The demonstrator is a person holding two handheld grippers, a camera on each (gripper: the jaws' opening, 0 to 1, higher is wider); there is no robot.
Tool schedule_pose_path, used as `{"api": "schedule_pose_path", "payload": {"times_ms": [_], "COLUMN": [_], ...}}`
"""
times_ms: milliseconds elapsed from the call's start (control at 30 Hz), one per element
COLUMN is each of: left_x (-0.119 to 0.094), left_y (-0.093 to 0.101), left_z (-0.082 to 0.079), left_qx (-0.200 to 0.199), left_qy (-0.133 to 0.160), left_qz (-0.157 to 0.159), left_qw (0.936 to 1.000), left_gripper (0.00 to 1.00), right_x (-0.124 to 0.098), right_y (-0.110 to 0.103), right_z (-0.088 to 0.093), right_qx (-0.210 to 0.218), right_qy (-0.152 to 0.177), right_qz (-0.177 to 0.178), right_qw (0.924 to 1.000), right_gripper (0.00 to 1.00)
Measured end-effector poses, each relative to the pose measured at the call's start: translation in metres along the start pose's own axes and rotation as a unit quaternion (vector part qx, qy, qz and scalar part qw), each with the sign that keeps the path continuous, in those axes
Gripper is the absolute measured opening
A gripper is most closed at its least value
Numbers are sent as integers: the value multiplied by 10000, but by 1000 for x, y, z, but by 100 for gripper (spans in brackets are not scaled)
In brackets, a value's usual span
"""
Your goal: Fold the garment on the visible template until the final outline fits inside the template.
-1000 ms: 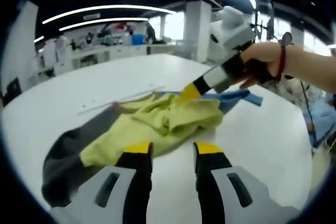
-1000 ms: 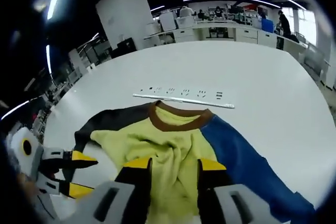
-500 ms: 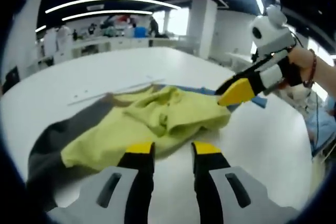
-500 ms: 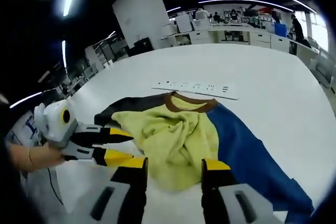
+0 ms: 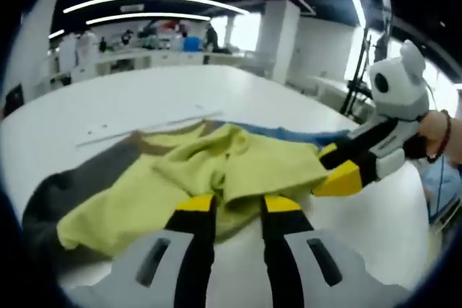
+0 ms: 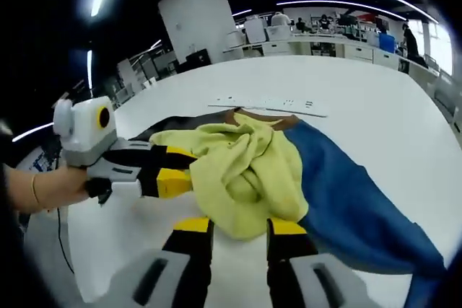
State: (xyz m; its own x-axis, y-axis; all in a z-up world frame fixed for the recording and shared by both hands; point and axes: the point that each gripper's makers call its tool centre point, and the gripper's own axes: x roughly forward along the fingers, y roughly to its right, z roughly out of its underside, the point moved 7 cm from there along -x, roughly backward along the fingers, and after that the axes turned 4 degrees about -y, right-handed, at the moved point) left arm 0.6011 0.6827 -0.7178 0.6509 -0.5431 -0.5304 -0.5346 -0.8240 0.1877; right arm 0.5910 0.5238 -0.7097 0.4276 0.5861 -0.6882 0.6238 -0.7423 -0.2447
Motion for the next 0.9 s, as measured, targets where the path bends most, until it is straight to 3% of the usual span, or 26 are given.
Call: {"api": "schedule_pose_path", "payload": {"times_ms": [100,267,433,900], "left_x": [2,-1,-5,-40], "left_y": [0,-6,-4,12], "left_z": [2,3,3,-27], "left_qx": [81,-147,-302,-92], "left_qy": [-106,-144,-133,314], "left_qz": [-121,-177,-153,2], "left_qw": [9998,9996,9993,9995], "left_gripper": [13,0,0,0], "right_x": [4,3,-5,-46], "right_y": [3,1,0,-11], "right_z": [0,-6,-11,-33], "right_qx": [-24,-62,-102,-140], "right_qy": [44,188,302,694], "right_qz": [93,63,105,227], "right_qw": [9999,9998,9994,9972], "right_gripper": [18,0,0,0]}}
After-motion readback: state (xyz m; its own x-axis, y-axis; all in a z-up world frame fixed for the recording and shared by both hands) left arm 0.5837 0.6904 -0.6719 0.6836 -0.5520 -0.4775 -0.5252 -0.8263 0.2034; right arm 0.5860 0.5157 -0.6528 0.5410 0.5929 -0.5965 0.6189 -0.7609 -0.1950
